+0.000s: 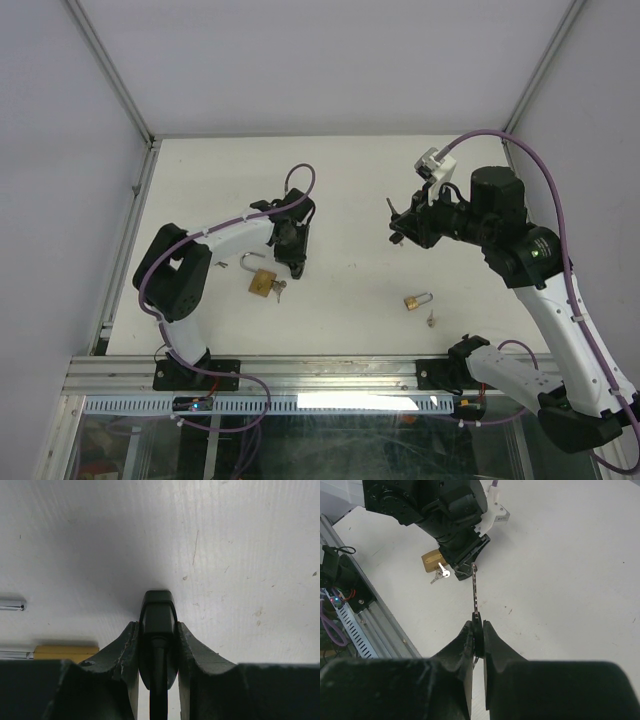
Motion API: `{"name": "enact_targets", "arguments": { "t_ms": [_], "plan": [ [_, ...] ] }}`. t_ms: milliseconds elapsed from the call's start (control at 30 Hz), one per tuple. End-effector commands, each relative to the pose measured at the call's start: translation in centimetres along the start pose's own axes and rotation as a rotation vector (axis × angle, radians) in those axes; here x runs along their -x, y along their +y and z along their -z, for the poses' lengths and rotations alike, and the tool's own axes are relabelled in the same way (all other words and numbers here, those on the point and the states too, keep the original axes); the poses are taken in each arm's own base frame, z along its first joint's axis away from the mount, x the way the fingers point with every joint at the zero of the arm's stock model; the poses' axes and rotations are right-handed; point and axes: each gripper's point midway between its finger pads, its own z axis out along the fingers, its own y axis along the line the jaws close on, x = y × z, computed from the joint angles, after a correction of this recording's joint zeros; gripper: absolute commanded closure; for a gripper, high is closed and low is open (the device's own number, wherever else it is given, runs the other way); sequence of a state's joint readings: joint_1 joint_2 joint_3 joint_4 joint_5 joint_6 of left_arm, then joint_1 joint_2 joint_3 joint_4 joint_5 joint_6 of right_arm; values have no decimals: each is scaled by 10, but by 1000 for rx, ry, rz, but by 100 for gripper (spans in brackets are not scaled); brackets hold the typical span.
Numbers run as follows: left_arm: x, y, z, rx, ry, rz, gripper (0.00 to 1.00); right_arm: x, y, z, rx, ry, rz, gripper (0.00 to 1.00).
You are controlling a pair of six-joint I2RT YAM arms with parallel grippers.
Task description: Unlock with the key
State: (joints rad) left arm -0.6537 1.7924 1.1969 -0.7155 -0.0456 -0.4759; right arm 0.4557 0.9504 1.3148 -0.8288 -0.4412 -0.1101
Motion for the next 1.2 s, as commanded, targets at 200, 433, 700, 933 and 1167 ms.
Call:
{"name": "enact_targets", "arguments": {
  "t_ms": [200,433,700,933,1167],
  "plan": [
    [20,-37,10,-183,-63,-47,52,15,10,5,56,-47,39,100],
    [26,-47,26,-238,-83,-75,30,14,16,6,94,-38,58,100],
    [84,-91,126,-482,-447,-314,22,10,32,5,207,46,-8,100],
    [62,-133,301,-701,-1293,-1437,24,7,70,5,510,131,-251,100],
    [52,-130,308,-51,-1594,-2298,28,8,78,-5,602,207,-456,100]
  ]
}}
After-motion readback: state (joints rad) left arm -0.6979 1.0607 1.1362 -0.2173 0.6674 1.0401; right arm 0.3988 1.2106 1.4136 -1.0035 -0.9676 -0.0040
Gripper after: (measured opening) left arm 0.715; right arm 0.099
